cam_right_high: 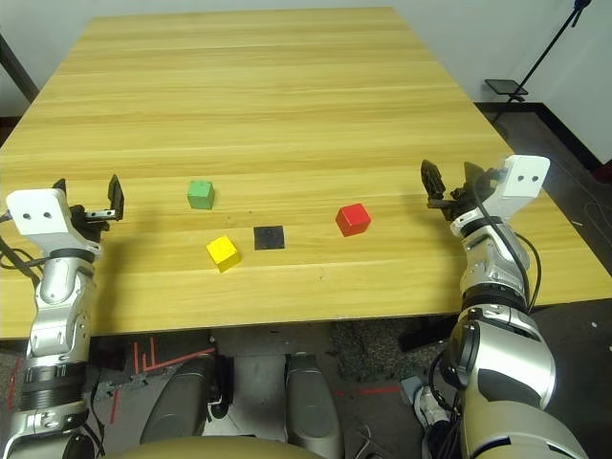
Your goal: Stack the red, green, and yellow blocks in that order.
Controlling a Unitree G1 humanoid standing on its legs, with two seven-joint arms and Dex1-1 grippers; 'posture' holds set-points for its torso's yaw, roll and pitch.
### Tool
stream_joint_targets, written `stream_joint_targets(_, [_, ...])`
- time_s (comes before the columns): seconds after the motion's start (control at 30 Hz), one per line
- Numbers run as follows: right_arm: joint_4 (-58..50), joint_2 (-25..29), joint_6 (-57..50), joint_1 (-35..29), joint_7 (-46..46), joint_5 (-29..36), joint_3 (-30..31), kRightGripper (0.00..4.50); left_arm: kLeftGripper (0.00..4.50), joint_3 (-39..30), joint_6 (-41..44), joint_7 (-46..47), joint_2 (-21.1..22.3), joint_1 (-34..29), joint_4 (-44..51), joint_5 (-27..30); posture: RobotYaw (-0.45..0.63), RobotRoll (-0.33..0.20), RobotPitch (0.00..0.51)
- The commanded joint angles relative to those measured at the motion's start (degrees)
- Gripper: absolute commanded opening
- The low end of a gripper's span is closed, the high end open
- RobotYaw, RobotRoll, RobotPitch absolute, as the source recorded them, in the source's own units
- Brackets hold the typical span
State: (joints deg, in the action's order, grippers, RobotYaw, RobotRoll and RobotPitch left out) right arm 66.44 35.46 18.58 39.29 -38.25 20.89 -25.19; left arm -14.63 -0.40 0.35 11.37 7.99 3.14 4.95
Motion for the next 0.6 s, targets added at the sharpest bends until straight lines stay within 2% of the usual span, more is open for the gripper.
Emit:
stream_joint_targets(0.03, [1.3,0.9,-0.8,0.0,1.2,-0.5,-0.5,4.50,4.49,0.1,0.6,-0.3,0.3,-0.3,-0.7,-0.2,0.10,-0.180,0.121])
stream_joint_targets(0.17, [1.3,3.2,-4.2,2.0,-2.4,-1.9,1.6,4.50,4.49,1.6,6.0,-4.2,0.7,0.2,2.6,3.6,0.10,-0.166,0.126])
stream_joint_targets(0.27, [0.5,6.2,-9.8,5.6,-13.3,-5.3,7.0,4.50,4.49,3.0,14.5,-10.6,3.6,5.3,8.9,10.5,0.11,-0.165,0.117])
stream_joint_targets(0.4, [-1.3,9.7,-15.7,11.4,-31.1,-11.1,16.3,4.50,4.49,5.3,23.6,-22.6,11.1,13.1,11.6,18.5,0.14,-0.174,0.096])
stream_joint_targets(0.5, [-3.3,10.3,-15.6,13.0,-44.2,-14.0,22.1,4.50,4.49,7.1,26.5,-32.0,17.1,15.1,10.7,21.7,0.16,-0.183,0.088])
stream_joint_targets(0.6, [-5.3,11.4,-14.0,12.9,-52.6,-16.1,27.3,4.50,4.49,9.6,27.7,-40.0,21.9,14.4,10.7,22.9,0.16,-0.186,0.081])
